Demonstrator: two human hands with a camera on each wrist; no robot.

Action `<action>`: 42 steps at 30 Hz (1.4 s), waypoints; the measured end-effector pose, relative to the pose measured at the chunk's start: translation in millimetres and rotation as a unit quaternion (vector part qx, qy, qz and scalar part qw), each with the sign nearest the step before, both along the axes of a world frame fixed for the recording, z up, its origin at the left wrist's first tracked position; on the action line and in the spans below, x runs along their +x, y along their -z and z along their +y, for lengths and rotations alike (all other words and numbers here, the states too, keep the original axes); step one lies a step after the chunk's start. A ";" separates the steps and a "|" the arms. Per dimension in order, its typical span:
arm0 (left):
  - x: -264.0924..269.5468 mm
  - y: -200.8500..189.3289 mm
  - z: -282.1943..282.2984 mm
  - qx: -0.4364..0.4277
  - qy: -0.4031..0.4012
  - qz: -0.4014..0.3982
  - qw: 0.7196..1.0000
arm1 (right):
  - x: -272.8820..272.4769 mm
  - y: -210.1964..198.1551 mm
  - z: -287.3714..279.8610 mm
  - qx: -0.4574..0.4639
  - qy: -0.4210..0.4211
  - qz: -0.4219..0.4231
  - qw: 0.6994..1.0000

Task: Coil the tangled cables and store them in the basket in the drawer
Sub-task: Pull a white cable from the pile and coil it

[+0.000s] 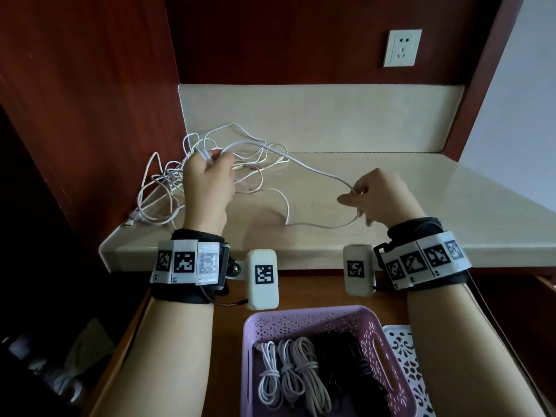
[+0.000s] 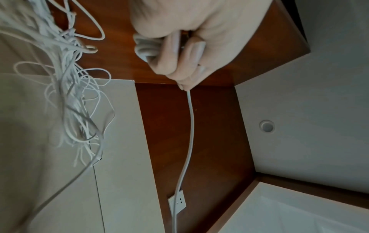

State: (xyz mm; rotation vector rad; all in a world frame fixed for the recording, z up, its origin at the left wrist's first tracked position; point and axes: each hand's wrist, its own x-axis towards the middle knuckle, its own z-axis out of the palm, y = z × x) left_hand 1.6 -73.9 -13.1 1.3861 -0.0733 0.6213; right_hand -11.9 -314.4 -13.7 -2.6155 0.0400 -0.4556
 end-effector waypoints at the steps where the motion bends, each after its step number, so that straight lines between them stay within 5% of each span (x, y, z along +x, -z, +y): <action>1: 1.1 0.7 1.0 -0.007 -0.005 0.006 1.000 | 1.6 2.2 0.3 0.026 0.008 0.016 0.999; 3: 1.3 2.2 1.8 0.011 -0.007 0.019 1.000 | 7.2 5.5 -1.9 0.091 0.052 0.010 0.994; 6: -4.7 0.7 -0.1 0.124 0.053 0.086 0.987 | 17.4 7.8 -8.1 0.164 0.139 -0.115 0.970; 10: -18.4 -2.0 -4.1 0.355 0.193 0.216 0.889 | 16.0 10.0 -7.9 0.182 0.102 -0.367 0.906; 14: -30.8 -8.1 -10.3 0.387 0.327 0.252 0.825 | 13.7 8.9 2.3 0.149 0.020 -0.478 0.866; 17: -36.7 -13.3 -7.9 0.359 0.372 0.232 0.824 | 21.4 11.6 4.5 0.094 -0.033 -0.411 0.906; 20: -39.9 -16.9 -4.9 0.310 0.390 0.216 0.840 | 20.1 16.1 3.2 0.038 -0.049 -0.112 0.992; 22: -39.3 -16.4 -5.5 0.291 0.377 0.219 0.852 | 15.0 16.4 7.7 -0.035 -0.028 0.049 0.998; 23: -38.1 -15.2 -6.5 0.285 0.364 0.225 0.858 | 13.5 15.8 9.6 -0.046 -0.011 0.058 0.997; 27: -29.1 -9.8 -9.2 0.282 0.273 0.258 0.883 | -0.5 -2.3 25.7 0.016 0.027 -0.142 0.989; 31: -24.1 -5.2 -8.6 0.303 0.229 0.281 0.881 | -10.1 -9.1 52.6 0.084 -0.212 -0.291 0.929; 34: -25.6 -4.3 -10.1 0.331 0.247 0.272 0.869 | -5.8 1.8 69.5 0.026 -0.315 -0.279 0.907; 38: -31.9 -8.8 -9.3 0.378 0.353 0.241 0.821 | 2.5 10.6 69.8 -0.010 -0.287 -0.276 0.917; 42: -38.4 -15.2 -6.8 0.262 0.518 0.152 0.800 | 2.3 8.9 60.0 0.016 -0.320 -0.235 0.918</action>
